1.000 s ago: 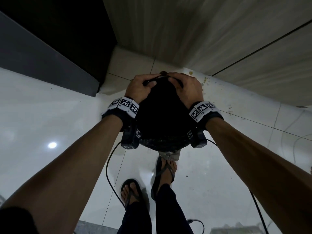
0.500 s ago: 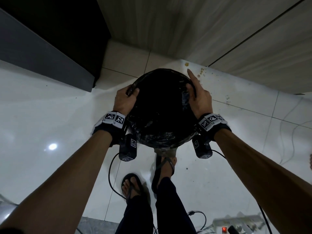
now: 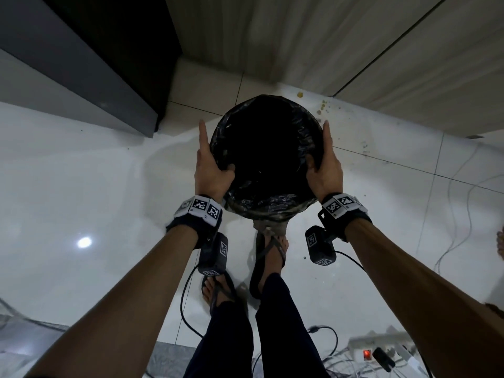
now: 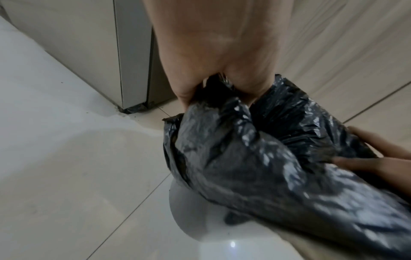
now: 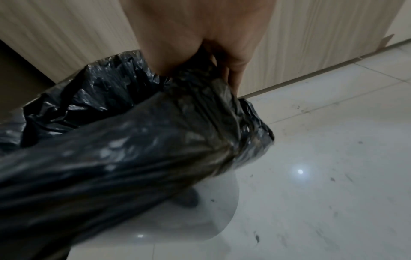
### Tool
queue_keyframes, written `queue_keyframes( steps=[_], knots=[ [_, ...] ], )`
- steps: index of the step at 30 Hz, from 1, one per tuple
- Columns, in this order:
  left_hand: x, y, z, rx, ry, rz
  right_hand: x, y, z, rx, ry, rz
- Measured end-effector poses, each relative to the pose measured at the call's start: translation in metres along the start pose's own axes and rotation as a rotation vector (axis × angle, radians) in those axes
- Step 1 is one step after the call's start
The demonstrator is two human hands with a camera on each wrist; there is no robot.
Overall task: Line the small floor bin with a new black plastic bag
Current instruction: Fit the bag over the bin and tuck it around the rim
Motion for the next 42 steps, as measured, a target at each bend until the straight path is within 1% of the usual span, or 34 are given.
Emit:
queue_keyframes(
  steps=[4, 7, 9, 13, 17, 20, 23, 25, 27, 29, 32, 36, 39, 42],
  knots=[
    [0.010, -0.002, 0.024, -0.001, -0.039, 0.010, 0.001, 0.013, 0.018, 0.100, -0.024, -0.076],
    [0.008, -0.009, 0.024, 0.014, -0.018, 0.024, 0.003, 0.013, 0.023, 0.111, -0.014, -0.070],
    [0.011, -0.012, 0.029, -0.003, -0.006, 0.031, 0.005, 0.011, 0.032, 0.109, 0.007, -0.093],
    [0.026, -0.016, 0.054, -0.041, -0.012, 0.032, 0.018, 0.017, 0.059, 0.188, -0.017, -0.172],
    [0.031, -0.028, 0.058, -0.037, -0.008, 0.061, 0.023, 0.021, 0.070, 0.162, -0.035, -0.168],
    [0.032, -0.027, 0.059, -0.047, -0.039, 0.058, 0.021, 0.021, 0.074, 0.191, -0.033, -0.181],
    [0.038, -0.028, 0.068, -0.078, -0.074, 0.111, 0.028, 0.026, 0.083, 0.290, -0.051, -0.245],
    [0.044, -0.030, 0.076, -0.088, -0.128, 0.145, 0.035, 0.030, 0.088, 0.365, -0.092, -0.309],
    [0.047, -0.032, 0.078, -0.068, -0.189, 0.148, 0.037, 0.033, 0.089, 0.411, -0.130, -0.341],
    [0.044, -0.035, 0.078, -0.036, -0.230, 0.123, 0.035, 0.036, 0.086, 0.416, -0.162, -0.378],
    [0.035, -0.031, 0.073, -0.008, -0.239, 0.064, 0.028, 0.037, 0.079, 0.411, -0.213, -0.404],
    [0.023, -0.021, 0.056, 0.013, -0.164, -0.056, 0.025, 0.029, 0.070, 0.347, -0.237, -0.362],
    [0.016, -0.018, 0.042, -0.013, -0.099, -0.100, 0.027, 0.018, 0.055, 0.312, -0.232, -0.385],
    [0.008, -0.014, 0.023, -0.037, -0.064, -0.144, 0.027, -0.001, 0.034, 0.259, -0.221, -0.393]
  ],
)
Point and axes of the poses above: each hand's wrist, its own z-axis away from the middle knuckle, its own x-axis out of the palm, y = z × x, the point moved 9 cm from there along -z, towards the middle knuckle, and after that the axes turned 9 degrees about x, right-handed, at the moved point
